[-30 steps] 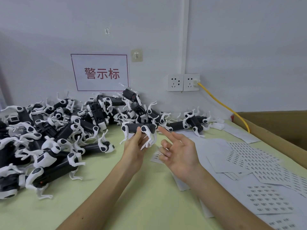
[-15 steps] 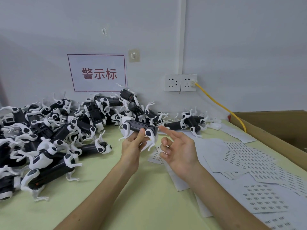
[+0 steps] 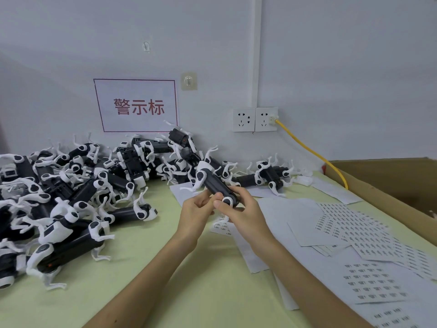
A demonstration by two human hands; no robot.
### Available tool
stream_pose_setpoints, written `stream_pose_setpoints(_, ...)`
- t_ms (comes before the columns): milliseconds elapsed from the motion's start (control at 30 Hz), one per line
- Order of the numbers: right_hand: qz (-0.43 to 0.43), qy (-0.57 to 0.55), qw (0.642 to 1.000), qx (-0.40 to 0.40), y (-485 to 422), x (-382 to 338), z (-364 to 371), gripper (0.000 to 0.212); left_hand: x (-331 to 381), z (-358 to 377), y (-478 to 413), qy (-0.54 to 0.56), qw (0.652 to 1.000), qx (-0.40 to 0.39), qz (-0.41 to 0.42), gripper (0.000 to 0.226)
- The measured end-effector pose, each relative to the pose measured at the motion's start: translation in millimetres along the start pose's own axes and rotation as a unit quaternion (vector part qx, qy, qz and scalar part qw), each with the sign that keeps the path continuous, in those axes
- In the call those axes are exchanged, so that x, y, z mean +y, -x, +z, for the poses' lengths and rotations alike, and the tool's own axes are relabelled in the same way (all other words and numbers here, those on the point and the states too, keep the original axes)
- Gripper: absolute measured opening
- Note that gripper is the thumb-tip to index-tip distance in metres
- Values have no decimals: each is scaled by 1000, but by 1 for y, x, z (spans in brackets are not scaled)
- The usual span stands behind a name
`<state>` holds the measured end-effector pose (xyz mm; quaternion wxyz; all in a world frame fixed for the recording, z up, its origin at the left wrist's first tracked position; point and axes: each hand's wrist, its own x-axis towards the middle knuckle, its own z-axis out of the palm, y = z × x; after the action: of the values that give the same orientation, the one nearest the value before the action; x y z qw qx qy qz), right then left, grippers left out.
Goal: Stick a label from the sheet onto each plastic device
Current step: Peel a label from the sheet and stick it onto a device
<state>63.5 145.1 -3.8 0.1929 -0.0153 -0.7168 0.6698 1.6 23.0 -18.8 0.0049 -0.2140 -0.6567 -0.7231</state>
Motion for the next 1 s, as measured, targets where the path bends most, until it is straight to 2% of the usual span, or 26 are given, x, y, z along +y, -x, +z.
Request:
stream_pose_setpoints(67,12,-8,1000,-15,-2,0,-4,52,2,0,1,-5,1000,-13,6,48)
stream_pose_setpoints(133,18,-31,999,-34,-3,-2,-8,47,3,-2,1,-17,1000,-5,13,65)
stream_pose_setpoints(167,21,-45,998,-40,-4,-3,-9,43,2,-3,0,-26,1000,-4,16,66)
stream_pose_setpoints(267,52,-88,993,-61,-5,-8,-12,36,-1,-6,-3,-49,999,5,7,30)
stream_pose_setpoints(367,123,-141,979,-81,-8,-9,-16,41,-3,-8,-6,-75,997,17,2,34)
stream_pose_setpoints(433,208,-202,955,-66,-10,-9,-20,46,-5,-6,-5,-98,995,9,5,28)
stream_pose_setpoints(533,299,-323,898,1,-16,-8,-34,52,-6,0,-3,-140,990,21,17,22)
stream_pose_setpoints(600,283,-368,884,58,-23,-11,-50,43,-6,-1,-2,-175,983,40,29,24)
stream_pose_setpoints(700,137,-440,875,145,-32,-24,-93,23,-4,-6,-3,-206,976,65,31,26)
stream_pose_setpoints(767,13,-463,856,228,-31,-31,-128,32,-4,-10,-3,-220,972,75,26,26)
stream_pose_setpoints(833,-23,-429,831,354,-26,-30,-151,43,-6,-14,-3,-250,965,79,19,25)
stream_pose_setpoints(900,23,-386,809,443,-22,-22,-161,39,-10,-18,-4,-310,948,71,5,22)
stream_pose_setpoints(1000,116,-382,806,437,-24,-12,-156,41,-15,-23,-6,-409,911,39,-34,28)
